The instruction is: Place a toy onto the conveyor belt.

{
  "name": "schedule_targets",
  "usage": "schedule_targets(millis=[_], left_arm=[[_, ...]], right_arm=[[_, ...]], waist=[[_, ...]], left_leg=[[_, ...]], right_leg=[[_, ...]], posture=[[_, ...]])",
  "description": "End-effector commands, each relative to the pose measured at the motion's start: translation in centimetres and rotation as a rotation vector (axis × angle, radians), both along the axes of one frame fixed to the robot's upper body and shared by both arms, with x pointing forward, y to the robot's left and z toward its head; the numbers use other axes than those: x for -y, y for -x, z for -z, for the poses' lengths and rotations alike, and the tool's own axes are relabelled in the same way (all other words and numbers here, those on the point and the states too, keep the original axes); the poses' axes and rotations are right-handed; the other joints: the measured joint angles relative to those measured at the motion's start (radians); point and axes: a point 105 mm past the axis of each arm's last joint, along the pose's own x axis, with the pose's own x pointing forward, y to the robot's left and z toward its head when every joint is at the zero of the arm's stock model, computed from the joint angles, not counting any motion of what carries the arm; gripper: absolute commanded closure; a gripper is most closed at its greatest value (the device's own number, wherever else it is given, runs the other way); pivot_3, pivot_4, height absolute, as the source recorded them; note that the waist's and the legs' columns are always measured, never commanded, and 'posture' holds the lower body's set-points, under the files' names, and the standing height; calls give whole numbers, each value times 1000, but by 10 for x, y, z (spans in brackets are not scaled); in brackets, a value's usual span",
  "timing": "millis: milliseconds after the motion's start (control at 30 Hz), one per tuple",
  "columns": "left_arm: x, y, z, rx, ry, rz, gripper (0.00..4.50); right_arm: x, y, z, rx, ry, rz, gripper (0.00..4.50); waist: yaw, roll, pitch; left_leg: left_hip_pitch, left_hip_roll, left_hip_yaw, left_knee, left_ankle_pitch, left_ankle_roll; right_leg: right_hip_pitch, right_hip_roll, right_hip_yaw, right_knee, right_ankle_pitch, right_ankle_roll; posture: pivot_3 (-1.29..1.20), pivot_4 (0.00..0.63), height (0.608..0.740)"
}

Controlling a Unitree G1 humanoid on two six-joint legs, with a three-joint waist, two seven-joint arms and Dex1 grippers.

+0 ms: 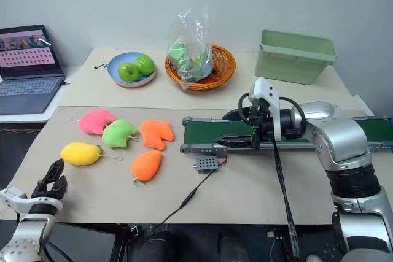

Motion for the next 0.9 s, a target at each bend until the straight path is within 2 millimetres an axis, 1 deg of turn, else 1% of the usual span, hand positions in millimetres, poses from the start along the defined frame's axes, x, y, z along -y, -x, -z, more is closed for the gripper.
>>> schedule_targets(millis=[33,233,333,400,433,500,533,567,600,667,700,733,800,867,900], left_arm=[[-4,-13,11,-53,27,-6,83],[2,-42,5,-35,40,49,83],[8,-51,10,-60,51,86,83],[18,-59,14,-73,46,131,590],[22,-62,16,-74,41,143,749],[24,-65,19,-80,38,145,1575],[25,-65,19,-74,36,148,1796],[25,-64,18,-66,37,151,2259],[26,-62,16,-53,33,159,2497],[26,-59,11,-27,28,169,3244],[26,-57,5,1,24,174,3543],[24,-54,-1,29,22,175,3937],[22,-51,-9,56,16,173,3937],[18,-47,-25,99,6,163,3937],[21,-48,-40,133,-22,179,3937]], right_arm=[[2,6,-13,48,-20,13,0],[4,9,-13,55,-21,42,0],[5,10,-14,61,-25,58,0],[5,9,-15,67,-28,69,0],[5,9,-15,69,-29,73,0],[5,9,-15,72,-29,78,0],[6,9,-15,75,-27,83,0],[6,9,-15,77,-25,87,0],[7,8,-15,80,-23,93,0],[7,8,-15,83,-22,98,0],[7,7,-15,83,-21,98,0],[7,7,-15,83,-20,98,0],[7,7,-15,83,-20,98,0],[7,6,-14,81,-19,97,0],[8,5,-14,80,-17,95,0]], waist=[[1,0,0],[2,0,0],[6,0,0],[8,1,0],[10,1,0],[14,1,0],[16,1,0],[16,1,0],[16,1,0],[15,1,0],[14,1,0],[11,1,0],[8,1,0],[4,0,0],[3,0,0]], left_leg=[[1,0,0,0,0,0],[1,0,0,0,0,0],[1,0,0,0,0,0],[1,-1,0,0,0,0],[1,-1,0,0,0,0],[1,-1,0,0,0,0],[1,-1,0,0,0,0],[1,-1,0,0,0,0],[1,-1,0,0,0,0],[0,-1,0,0,0,0],[0,-1,0,0,0,0],[0,-1,0,0,0,0],[0,-1,0,0,0,0],[-1,0,0,0,0,0],[-1,0,0,0,0,0]], right_leg=[[1,0,0,0,0,0],[1,0,0,0,0,0],[1,0,0,0,0,0],[1,-1,0,0,0,0],[1,-1,0,0,0,0],[1,-1,0,0,0,0],[2,-1,0,0,0,0],[1,-1,0,0,0,0],[1,-1,0,0,0,0],[1,-1,0,-1,0,1],[0,-1,0,-1,0,1],[0,-1,0,-1,0,1],[0,-1,0,-1,0,0],[-1,-1,0,-1,0,1],[-1,-1,0,-1,0,1]], posture=[[0,150,740],[0,150,740],[0,150,740],[0,150,740],[0,150,740],[0,150,740],[0,150,740],[0,150,740],[0,150,740],[0,150,740],[0,150,740],[0,150,740],[0,150,740],[0,150,740],[0,150,740]])
